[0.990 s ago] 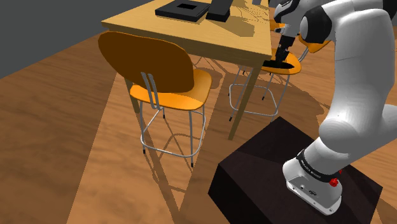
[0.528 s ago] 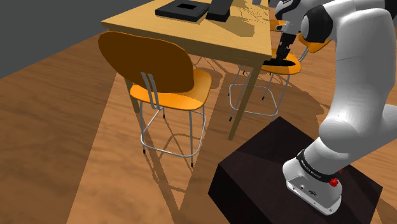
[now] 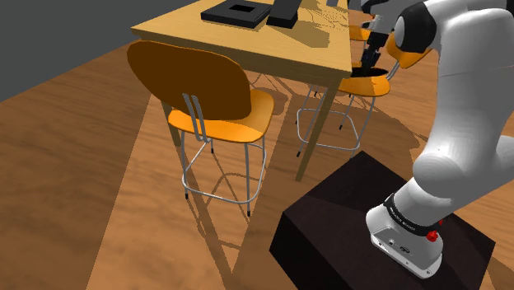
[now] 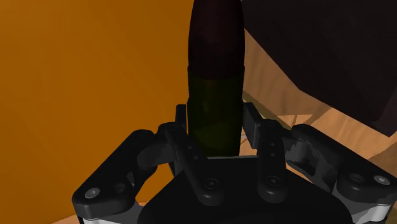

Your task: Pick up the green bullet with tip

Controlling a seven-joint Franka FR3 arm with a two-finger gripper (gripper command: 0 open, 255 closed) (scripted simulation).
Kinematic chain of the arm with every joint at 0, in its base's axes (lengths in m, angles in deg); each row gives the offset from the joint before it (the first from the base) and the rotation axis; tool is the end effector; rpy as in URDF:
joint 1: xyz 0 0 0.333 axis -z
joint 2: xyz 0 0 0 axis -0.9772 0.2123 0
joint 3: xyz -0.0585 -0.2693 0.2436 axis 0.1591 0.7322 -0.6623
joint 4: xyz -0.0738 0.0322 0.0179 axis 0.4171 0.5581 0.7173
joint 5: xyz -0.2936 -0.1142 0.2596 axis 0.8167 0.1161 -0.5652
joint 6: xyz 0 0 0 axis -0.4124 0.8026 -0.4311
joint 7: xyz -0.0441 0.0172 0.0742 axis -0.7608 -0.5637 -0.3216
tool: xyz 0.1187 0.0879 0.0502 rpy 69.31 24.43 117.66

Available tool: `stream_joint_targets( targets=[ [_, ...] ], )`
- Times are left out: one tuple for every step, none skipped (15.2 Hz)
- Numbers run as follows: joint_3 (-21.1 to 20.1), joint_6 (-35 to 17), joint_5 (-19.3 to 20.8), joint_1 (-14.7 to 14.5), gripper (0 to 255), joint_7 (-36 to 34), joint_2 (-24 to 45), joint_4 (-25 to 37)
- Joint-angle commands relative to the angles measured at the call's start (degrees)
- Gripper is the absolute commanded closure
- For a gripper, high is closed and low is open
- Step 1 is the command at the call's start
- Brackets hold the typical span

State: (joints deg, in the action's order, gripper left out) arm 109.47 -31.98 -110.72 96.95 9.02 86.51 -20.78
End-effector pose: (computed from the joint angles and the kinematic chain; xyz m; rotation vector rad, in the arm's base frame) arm 0.5301 -0.4933 0.3748 -2.7062 -1.0449 0.0722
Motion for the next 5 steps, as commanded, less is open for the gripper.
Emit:
stream_joint_targets(
  targets=[
    [0.1, 1.3, 0.2, 0.2, 255, -0.1, -0.4, 1.1],
    [0.2, 2.0, 0.3, 0.3, 255, -0.2, -0.5, 1.7],
    [0.2, 2.7, 0.4, 0.4, 255, -0.3, -0.6, 2.3],
    [0.2, 2.8, 0.4, 0.4, 255, -0.4, -0.6, 2.4],
    [0.2, 2.8, 0.4, 0.4, 255, -0.4, -0.6, 2.4]
  ],
)
